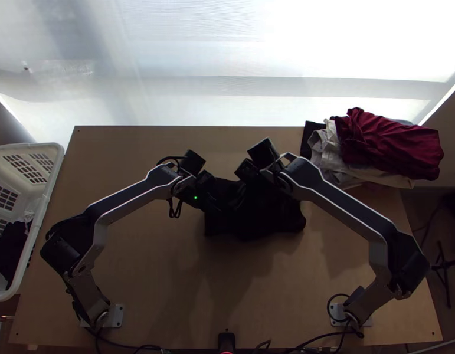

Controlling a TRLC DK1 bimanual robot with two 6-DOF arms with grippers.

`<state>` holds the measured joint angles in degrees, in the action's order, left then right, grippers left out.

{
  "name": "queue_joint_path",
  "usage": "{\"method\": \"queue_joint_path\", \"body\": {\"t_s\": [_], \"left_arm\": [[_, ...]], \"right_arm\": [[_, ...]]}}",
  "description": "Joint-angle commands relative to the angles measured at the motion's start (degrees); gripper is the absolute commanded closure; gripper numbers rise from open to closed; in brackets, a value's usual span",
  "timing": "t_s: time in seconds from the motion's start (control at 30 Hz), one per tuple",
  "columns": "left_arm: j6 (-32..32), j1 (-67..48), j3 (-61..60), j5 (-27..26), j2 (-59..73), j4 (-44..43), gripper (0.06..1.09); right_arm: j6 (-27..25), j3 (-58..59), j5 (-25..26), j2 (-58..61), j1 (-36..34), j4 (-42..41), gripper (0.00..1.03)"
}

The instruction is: Fold the t-shirt

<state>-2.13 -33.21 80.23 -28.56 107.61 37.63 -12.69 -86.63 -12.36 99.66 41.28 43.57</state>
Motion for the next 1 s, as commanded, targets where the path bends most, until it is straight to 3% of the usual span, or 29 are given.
{"method": "queue_joint_path", "body": {"t_s": [0.0,0.37,0.5,0.67,0.8,0.87,0.97], "left_arm": [[-0.4,0.3,-3.1,3.7,-0.2,-1.4,1.05],[-1.8,0.3,-3.8,6.4,0.5,-2.5,1.05],[-2.5,0.2,-3.8,7.8,0.8,-2.5,1.05],[-3.1,-0.1,-3.7,8.1,1.3,-2.6,1.05],[-3.5,-0.5,-2.9,8.3,2.3,-2.6,1.05],[-3.2,-1.2,-1.5,8.4,2.5,-2.5,1.05],[-2.6,-1.3,1.8,8.3,2.7,-2.3,1.05]], "right_arm": [[-0.4,6.0,-0.8,2.5,3.2,-5.3,1.00],[-3.4,19.8,-0.6,7.8,-2.3,-16.5,1.00],[-5.9,24.1,-0.6,4.8,-10.3,-15.8,1.00],[-12.0,34.2,-0.6,-8.1,-24.0,-13.7,1.00],[-16.4,36.5,-0.7,-18.8,-33.7,-6.2,1.00],[-16.3,36.3,-0.8,-23.4,-34.4,-3.5,1.00],[-13.9,36.3,-0.7,-24.2,-27.8,-3.7,1.00]]}}
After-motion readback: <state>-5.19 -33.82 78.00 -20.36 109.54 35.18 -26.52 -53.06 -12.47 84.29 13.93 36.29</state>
